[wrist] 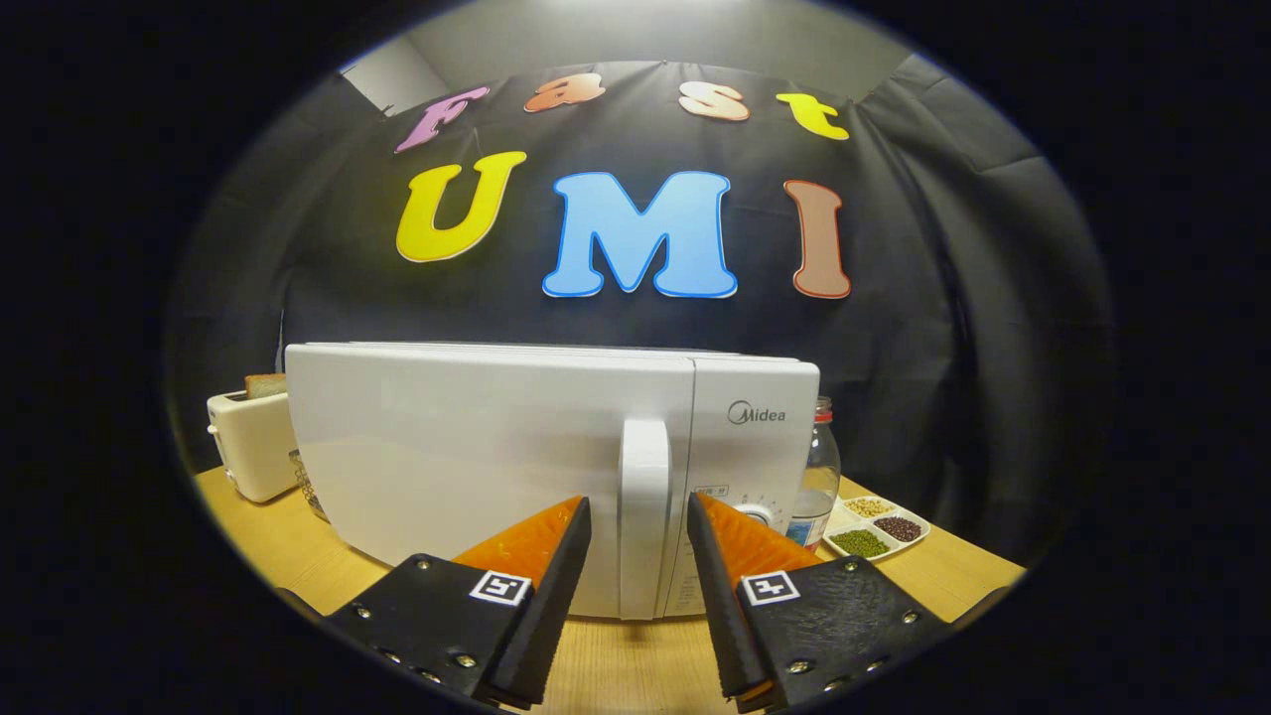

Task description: Open the microwave, put the food inside, and close the microwave door.

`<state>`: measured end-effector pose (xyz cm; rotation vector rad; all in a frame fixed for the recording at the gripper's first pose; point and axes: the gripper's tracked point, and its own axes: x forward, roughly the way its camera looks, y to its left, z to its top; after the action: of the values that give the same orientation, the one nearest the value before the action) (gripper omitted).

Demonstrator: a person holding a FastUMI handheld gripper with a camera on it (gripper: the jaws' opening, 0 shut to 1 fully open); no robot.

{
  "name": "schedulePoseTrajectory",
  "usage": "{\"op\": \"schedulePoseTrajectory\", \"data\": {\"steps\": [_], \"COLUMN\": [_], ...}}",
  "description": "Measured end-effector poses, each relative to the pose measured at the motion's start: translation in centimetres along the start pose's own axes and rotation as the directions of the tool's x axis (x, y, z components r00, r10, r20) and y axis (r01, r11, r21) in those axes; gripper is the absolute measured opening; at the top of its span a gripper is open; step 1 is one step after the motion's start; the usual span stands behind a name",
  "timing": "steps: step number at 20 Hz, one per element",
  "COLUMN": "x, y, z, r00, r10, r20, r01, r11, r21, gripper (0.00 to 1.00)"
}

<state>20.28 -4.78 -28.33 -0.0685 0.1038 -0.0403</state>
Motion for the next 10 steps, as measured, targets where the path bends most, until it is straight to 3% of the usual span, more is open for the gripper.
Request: {"op": "schedulePoseTrajectory", "data": {"steps": [1, 2, 6, 7, 8, 9, 10], "x": [-0.2, 1.1, 2.1, 0.2, 2.1, 1.9, 1.7], "y": [-0.2, -0.4, -0.5, -0.1, 0.2, 0.3, 0.0], "z": [-0.1, -0.1, -1.2, -1.1, -1.2, -1.0, -1.1], "r00": [1.0, 1.0, 0.999, 0.999, 0.998, 0.999, 0.998], "r10": [-0.019, -0.025, -0.027, -0.015, -0.021, -0.031, -0.037], "r20": [-0.005, -0.01, -0.037, -0.049, -0.052, -0.043, -0.043], "r01": [0.018, 0.025, 0.027, 0.015, 0.021, 0.03, 0.036], "r11": [1.0, 1.0, 1.0, 1.0, 1.0, 0.999, 0.999], "r21": [-0.008, -0.012, -0.008, -0.001, -0.013, -0.024, -0.033], "gripper": [0.63, 0.53, 0.52, 0.52, 0.36, 0.31, 0.33]}}
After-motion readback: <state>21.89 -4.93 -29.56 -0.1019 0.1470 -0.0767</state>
